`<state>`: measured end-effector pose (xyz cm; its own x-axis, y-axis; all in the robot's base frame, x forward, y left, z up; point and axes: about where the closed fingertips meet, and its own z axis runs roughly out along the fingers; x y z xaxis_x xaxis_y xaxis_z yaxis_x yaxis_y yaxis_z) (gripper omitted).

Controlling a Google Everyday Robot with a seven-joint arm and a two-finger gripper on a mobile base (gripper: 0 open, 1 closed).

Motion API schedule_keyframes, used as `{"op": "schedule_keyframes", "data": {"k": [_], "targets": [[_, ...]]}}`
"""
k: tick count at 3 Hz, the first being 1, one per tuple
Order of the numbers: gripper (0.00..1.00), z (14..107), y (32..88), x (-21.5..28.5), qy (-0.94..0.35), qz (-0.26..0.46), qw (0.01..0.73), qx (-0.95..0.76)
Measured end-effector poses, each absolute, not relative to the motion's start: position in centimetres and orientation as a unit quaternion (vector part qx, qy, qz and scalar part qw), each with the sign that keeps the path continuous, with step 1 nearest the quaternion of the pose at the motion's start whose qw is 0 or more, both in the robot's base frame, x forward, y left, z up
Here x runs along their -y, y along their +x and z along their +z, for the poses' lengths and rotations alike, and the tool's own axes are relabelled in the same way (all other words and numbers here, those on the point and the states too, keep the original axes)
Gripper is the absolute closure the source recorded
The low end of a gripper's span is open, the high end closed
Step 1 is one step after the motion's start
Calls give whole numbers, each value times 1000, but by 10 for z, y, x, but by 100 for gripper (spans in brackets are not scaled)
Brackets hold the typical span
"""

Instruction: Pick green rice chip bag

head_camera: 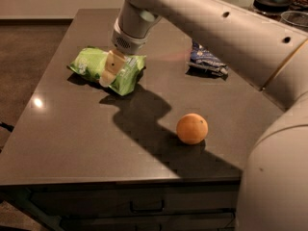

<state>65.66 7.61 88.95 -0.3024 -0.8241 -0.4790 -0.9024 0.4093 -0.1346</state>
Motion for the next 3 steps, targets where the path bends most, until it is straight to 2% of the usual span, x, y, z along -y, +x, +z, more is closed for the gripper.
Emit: {"op": "schedule_keyframes", "data": {"k": [1,3], "targets": [[3,868,667,-95,-543,72,227,-806],[48,860,675,-101,-548,74,205,-808]]}}
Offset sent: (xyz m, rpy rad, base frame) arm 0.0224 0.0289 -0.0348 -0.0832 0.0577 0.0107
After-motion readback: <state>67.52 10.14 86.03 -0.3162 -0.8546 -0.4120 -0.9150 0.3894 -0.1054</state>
